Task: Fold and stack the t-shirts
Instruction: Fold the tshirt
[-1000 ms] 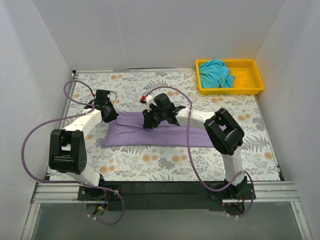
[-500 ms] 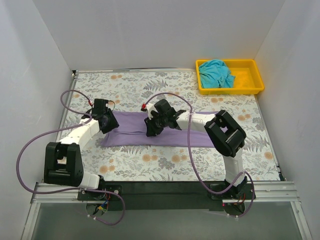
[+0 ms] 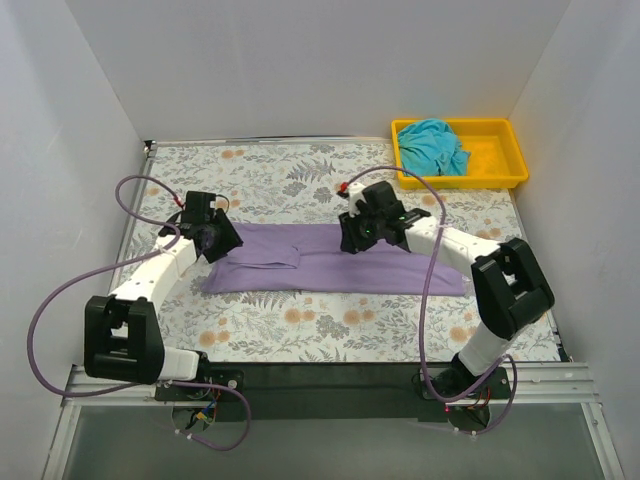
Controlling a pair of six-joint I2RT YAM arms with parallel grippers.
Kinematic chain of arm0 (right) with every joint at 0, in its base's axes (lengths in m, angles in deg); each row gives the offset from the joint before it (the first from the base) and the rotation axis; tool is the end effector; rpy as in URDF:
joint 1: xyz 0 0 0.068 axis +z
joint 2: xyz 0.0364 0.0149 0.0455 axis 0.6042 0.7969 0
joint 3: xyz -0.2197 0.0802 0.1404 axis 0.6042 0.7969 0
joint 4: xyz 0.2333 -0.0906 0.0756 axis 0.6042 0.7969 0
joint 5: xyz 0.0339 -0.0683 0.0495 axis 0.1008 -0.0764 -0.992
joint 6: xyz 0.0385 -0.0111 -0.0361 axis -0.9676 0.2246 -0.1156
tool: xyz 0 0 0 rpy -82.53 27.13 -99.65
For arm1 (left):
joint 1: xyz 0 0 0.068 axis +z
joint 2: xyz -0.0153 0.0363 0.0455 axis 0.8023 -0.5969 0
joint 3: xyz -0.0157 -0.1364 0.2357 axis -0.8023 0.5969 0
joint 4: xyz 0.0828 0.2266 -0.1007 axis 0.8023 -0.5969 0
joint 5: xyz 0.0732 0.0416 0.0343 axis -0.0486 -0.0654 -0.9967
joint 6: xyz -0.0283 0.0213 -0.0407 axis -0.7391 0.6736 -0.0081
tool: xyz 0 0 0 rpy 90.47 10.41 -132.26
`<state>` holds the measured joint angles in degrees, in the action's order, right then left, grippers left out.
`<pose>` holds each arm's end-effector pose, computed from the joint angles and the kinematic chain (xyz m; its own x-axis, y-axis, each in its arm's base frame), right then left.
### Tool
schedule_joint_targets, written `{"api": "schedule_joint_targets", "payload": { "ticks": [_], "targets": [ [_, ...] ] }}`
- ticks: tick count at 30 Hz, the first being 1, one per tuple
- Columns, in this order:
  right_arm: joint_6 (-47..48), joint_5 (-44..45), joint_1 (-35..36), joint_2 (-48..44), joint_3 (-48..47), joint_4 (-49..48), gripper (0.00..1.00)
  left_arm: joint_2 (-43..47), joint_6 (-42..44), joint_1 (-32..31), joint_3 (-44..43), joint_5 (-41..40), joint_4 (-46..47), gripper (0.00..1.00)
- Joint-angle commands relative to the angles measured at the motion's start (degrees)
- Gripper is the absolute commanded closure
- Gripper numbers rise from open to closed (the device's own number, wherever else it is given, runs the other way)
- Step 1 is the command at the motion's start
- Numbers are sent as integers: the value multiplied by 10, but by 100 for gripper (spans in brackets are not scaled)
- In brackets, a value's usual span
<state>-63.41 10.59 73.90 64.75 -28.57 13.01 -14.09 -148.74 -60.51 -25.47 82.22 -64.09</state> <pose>0.2927 0.2285 0.2219 -0.5808 -0.3551 -0.7325 -0.6834 0.7016 0.2017 0.2658 -0.0320 0.2256 -0.3342 -0.9252 -0.1795 -0.7732 0.3781 -0.5092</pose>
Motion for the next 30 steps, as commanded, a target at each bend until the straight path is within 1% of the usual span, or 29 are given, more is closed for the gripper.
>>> {"api": "schedule_joint_targets", "payload": {
  "ticks": [1, 2, 6, 7, 9, 11, 12, 13, 16, 17, 18, 19, 20, 21, 22, 23, 24, 25, 26, 27, 28, 29, 30],
  "targets": [
    [-10, 42, -65, -59, 57, 72, 64, -27, -29, -19, -18, 20, -6, 54],
    [-10, 65, -75, -70, 82, 80, 63, -36, -32, -22, -21, 20, -4, 53],
    [-19, 126, -104, -110, 120, 131, 61, -90, -51, -38, -34, 7, 2, 53],
    [-27, 131, -114, -118, 126, 151, 61, -113, -58, -40, -37, -5, 3, 53],
    [-48, 131, -122, -126, 151, 160, 61, -139, -64, -40, -40, -15, 11, 52],
    [-57, 157, -122, -129, 168, 169, 61, -182, -67, -40, -53, -36, 18, 52],
    [-57, 162, -122, -128, 175, 174, 60, -198, -68, -40, -62, -43, 20, 52],
    [-57, 166, -122, -124, 185, 183, 60, -233, -65, -40, -83, -44, 22, 51],
    [-55, 160, -122, -104, 198, 197, 60, -284, -58, -40, -122, -56, 38, 51],
    [-53, 140, -120, -99, 200, 206, 60, -322, -49, -40, -156, -60, 41, 51],
    [-51, 138, -117, -94, 203, 209, 60, -344, -42, -39, -178, -69, 40, 51],
    [-51, 116, -108, -89, 205, 213, 60, -365, -32, -37, -205, -72, 41, 50],
    [-51, 102, -102, -86, 206, 223, 60, -415, -10, -37, -260, -75, 39, 49],
    [-52, 90, -94, -86, 208, 226, 60, -439, 1, -37, -297, -80, 36, 48],
    [-53, 82, -73, -85, 207, 228, 60, -468, 15, -37, -328, -84, 34, 48],
    [-54, 70, -61, -82, 203, 231, 60, -492, 36, -37, -397, -83, 35, 46],
    [-55, 62, -48, -73, 198, 240, 60, -545, 46, -37, -432, -80, 26, 46],
    [-55, 53, -20, -66, 190, 243, 60, -569, 54, -37, -466, -77, 19, 46],
    [-54, 27, -4, -59, 182, 248, 60, -592, 63, -37, -505, -75, 13, 45],
    [-53, 11, 10, -50, 157, 250, 60, -616, 81, -37, -565, -76, 4, 44],
    [-51, -4, 39, -31, 143, 257, 60, -652, 89, -37, -597, -84, 0, 43],
    [-50, -32, 52, -20, 126, 262, 60, -671, 99, -37, -625, -89, -4, 42],
    [-46, -48, 64, 0, 87, 265, 60, -686, 113, -35, -680, -93, -14, 42]
  ]
}}
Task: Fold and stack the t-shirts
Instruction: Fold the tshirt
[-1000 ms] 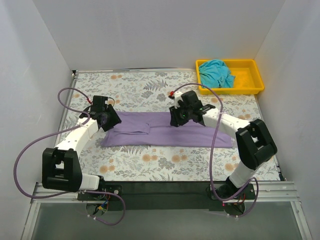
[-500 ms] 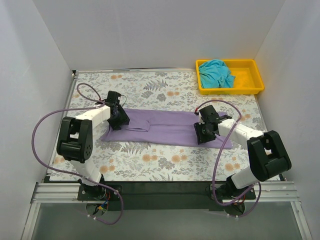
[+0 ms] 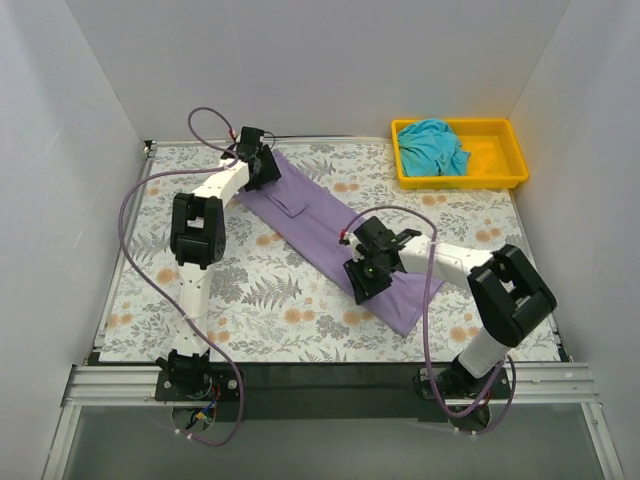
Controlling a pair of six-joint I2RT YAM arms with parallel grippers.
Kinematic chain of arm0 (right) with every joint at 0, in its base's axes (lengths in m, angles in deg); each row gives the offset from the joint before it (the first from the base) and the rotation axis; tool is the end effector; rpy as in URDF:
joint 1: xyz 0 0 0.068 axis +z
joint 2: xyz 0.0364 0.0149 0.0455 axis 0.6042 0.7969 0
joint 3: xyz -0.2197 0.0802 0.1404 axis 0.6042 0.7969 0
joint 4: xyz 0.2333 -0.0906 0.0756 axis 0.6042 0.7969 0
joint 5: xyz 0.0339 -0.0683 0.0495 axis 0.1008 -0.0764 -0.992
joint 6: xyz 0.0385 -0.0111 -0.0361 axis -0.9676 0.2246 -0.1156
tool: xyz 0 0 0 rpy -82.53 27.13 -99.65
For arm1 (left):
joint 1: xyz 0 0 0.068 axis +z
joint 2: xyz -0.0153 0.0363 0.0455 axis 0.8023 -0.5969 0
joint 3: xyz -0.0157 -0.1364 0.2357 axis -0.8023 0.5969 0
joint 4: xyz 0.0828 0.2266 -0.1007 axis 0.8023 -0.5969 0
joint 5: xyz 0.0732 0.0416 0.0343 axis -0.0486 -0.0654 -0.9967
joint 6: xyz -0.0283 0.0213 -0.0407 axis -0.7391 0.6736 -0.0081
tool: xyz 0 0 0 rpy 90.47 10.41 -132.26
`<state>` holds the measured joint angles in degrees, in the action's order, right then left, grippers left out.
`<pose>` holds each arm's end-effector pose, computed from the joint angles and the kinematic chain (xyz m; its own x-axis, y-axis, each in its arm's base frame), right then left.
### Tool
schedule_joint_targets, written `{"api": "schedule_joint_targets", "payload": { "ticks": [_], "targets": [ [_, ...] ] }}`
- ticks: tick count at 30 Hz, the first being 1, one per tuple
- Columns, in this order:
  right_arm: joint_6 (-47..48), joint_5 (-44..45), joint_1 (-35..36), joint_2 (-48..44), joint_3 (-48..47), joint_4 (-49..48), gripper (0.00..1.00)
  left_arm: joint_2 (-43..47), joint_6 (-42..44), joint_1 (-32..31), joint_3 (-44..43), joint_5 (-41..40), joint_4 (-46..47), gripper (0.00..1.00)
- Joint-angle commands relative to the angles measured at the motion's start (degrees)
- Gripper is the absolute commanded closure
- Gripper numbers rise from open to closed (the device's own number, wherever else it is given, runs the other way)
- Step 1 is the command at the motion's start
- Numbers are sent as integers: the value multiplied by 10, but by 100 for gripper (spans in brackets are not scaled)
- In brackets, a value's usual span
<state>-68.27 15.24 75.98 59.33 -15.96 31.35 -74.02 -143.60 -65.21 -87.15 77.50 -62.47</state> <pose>0.2269 0.1892 0.1662 -0.8106 -0.4632 -0.3584 -0.5502 0.8120 0.1949 0.5158 -0.1039 0.1585 -0.4149 -0.8580 -0.3028 -0.6881 0.5137 -0.5126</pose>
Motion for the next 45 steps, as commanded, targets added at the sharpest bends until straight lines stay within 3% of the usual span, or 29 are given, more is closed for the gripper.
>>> {"api": "schedule_joint_targets", "payload": {
  "ticks": [1, 4, 8, 15, 20, 28, 36, 41, 45],
  "targets": [
    [3, -105, 68, 64, -58, 89, 60, -111, 69, 14, -83, -49, -33, 42],
    [12, -107, 102, 100, -147, 113, 61, -119, 89, 19, -126, -52, -29, 40],
    [18, -37, 106, 94, -196, 151, 61, -60, 95, 19, -104, -55, -19, 39],
    [59, 49, 99, 43, -180, 192, 60, 85, 36, 13, 17, -88, -21, 38],
    [66, 67, 67, 29, -137, 188, 61, 126, 20, -2, 78, -85, -19, 38],
    [79, 84, 52, 42, -104, 182, 62, 91, 4, -12, 94, -60, -19, 38],
    [57, 44, 61, 70, -88, 174, 62, 42, 8, -12, 79, -63, -19, 38],
    [59, -5, 109, 103, -89, 166, 62, 10, 34, -12, 57, -67, -21, 38],
    [44, -69, 156, 156, -142, 149, 62, -19, 66, -12, 14, -56, -18, 38]
  ]
}}
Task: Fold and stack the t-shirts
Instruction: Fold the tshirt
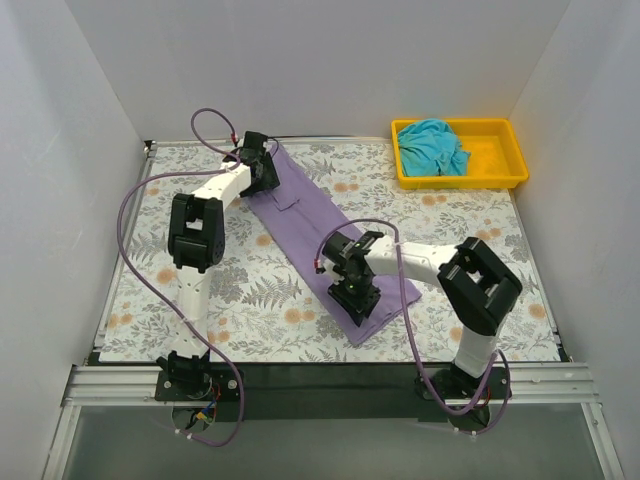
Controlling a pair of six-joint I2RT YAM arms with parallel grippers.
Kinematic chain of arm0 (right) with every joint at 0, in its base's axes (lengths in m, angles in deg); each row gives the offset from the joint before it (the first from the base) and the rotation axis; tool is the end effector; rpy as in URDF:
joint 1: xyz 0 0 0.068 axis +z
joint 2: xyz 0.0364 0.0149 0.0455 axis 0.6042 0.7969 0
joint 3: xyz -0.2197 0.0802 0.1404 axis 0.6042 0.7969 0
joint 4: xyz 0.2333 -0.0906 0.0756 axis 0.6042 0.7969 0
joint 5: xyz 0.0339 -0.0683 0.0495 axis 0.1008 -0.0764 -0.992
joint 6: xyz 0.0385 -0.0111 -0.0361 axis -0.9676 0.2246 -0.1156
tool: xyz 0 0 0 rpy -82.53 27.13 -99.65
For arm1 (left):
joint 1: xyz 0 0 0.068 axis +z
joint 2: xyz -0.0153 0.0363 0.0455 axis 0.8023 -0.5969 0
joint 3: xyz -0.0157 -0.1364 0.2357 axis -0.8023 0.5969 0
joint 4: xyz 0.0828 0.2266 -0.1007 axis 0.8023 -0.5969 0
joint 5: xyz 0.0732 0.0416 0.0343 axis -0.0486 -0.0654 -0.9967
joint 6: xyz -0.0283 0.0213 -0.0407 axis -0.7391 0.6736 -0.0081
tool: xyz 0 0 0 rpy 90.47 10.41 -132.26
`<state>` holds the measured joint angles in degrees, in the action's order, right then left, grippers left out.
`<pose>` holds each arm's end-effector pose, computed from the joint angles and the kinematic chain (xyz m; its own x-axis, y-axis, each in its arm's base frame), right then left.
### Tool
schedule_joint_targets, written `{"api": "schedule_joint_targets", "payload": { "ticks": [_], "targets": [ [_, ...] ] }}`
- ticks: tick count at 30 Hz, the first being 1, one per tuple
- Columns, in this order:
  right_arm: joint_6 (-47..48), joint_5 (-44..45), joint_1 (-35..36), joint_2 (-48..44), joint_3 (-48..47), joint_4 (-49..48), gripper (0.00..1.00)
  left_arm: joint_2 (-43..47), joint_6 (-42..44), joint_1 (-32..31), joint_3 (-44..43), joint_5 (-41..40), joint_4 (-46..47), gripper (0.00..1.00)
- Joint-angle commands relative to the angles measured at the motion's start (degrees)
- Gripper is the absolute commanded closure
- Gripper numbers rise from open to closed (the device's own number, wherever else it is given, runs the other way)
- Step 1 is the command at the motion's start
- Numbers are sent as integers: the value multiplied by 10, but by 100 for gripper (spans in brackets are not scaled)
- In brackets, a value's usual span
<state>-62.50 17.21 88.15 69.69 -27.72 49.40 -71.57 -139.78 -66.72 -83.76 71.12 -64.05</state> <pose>0.1950 0.2470 0.1584 -0.6634 -0.7419 -0.0969 -0.7478 0.6528 0.1211 0.5012 -0.1107 0.1604 -0.4382 -0.8018 -0.4064 -0.6908 0.5896 -0.4184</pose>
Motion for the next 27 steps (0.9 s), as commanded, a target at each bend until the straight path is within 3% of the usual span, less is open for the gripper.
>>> {"api": "schedule_joint_targets", "payload": {
  "ticks": [1, 9, 14, 18, 23, 27],
  "targets": [
    [-16, -97, 53, 63, -43, -33, 62, -54, 38, 4, -39, 14, 0, 37],
    [-75, -141, 94, 178, -204, -35, 62, -117, 70, 4, -146, 81, 40, 37],
    [-114, -146, 101, 234, -322, -32, 60, -121, 70, 4, -160, 90, 60, 36],
    [-124, -100, 101, 177, -309, -33, 59, -63, 61, 4, -118, 69, 60, 32],
    [-100, -51, 85, 67, -240, -32, 57, 95, 38, 4, -25, 32, 60, 26],
    [-103, -11, 57, -28, -181, -33, 55, 219, 11, 4, 87, 13, 37, 2]
  ]
}}
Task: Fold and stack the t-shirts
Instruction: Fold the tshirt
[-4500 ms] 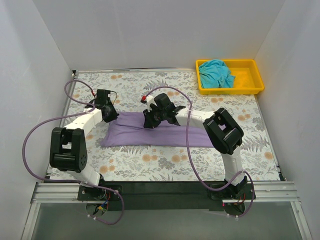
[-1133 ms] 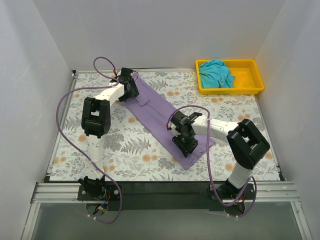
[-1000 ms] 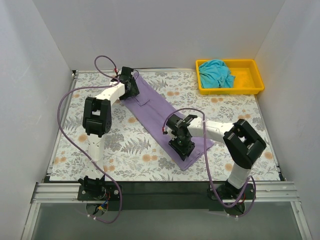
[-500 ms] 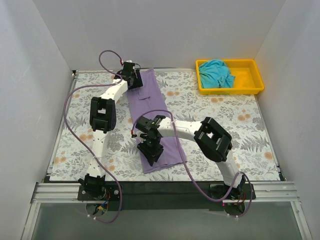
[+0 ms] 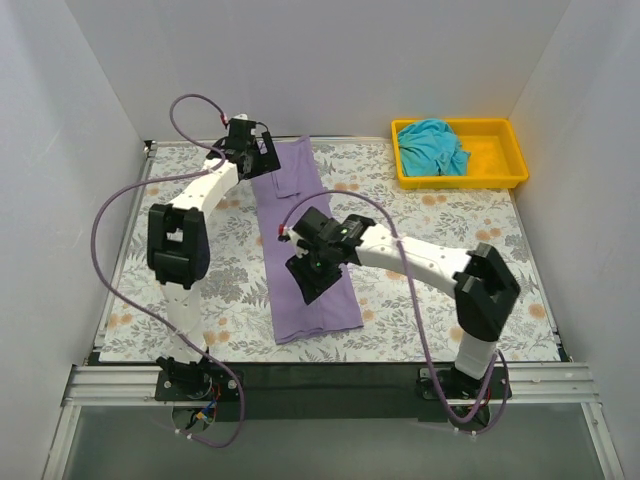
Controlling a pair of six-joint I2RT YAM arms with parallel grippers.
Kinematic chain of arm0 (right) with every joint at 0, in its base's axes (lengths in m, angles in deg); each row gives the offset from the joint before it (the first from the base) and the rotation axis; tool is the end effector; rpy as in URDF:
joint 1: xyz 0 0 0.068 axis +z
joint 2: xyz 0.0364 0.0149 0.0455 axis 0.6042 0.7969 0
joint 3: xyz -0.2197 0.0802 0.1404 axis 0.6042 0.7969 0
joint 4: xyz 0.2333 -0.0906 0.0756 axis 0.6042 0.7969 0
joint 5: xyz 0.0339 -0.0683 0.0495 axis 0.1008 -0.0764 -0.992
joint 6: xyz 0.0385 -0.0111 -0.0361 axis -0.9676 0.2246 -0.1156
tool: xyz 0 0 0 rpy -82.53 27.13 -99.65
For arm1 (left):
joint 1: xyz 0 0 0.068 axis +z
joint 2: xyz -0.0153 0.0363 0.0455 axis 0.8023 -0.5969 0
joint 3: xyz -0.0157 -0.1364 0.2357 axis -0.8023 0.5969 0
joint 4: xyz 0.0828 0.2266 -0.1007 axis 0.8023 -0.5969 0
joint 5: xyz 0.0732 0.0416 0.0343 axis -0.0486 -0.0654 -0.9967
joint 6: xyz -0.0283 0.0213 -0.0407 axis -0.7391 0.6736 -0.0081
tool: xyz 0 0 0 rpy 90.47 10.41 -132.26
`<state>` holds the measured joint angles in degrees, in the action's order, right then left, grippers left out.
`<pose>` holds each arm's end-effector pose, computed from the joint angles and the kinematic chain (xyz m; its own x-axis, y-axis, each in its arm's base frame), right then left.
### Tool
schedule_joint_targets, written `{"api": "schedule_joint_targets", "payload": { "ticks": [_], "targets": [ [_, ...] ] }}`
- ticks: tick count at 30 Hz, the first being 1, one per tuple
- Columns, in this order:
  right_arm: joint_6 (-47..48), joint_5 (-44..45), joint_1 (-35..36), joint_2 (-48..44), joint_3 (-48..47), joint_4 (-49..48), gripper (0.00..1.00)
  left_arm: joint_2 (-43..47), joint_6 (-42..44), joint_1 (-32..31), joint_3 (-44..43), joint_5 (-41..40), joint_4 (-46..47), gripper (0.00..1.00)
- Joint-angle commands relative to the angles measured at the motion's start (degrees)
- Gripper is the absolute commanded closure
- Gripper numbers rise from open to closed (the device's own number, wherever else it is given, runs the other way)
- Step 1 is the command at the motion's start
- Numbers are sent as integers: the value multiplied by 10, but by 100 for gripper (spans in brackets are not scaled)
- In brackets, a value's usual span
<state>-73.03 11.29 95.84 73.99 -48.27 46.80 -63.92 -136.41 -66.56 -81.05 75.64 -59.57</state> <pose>0.1954 0.3357 0.2320 -0.6625 -0.6560 -0.3615 -0.7486 0.5963 0.2897 0.4922 -0.1100 0.2156 -0.4516 -0.7862 -0.4218 -0.5664 0.6179 -0.5453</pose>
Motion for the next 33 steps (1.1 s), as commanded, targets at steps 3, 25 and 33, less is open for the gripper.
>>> {"api": "schedule_joint_targets", "payload": {
  "ticks": [3, 25, 33],
  "targets": [
    [-9, 100, -40, -124, 50, -6, 51, 249, -30, 3, 145, -57, 15, 2],
    [-135, 78, -131, -248, 331, -136, 23, 829, -243, -25, 717, 190, -50, 2],
    [-161, 70, -113, -236, 355, -171, 30, 872, -305, -32, 817, 259, -12, 9]
  ]
}}
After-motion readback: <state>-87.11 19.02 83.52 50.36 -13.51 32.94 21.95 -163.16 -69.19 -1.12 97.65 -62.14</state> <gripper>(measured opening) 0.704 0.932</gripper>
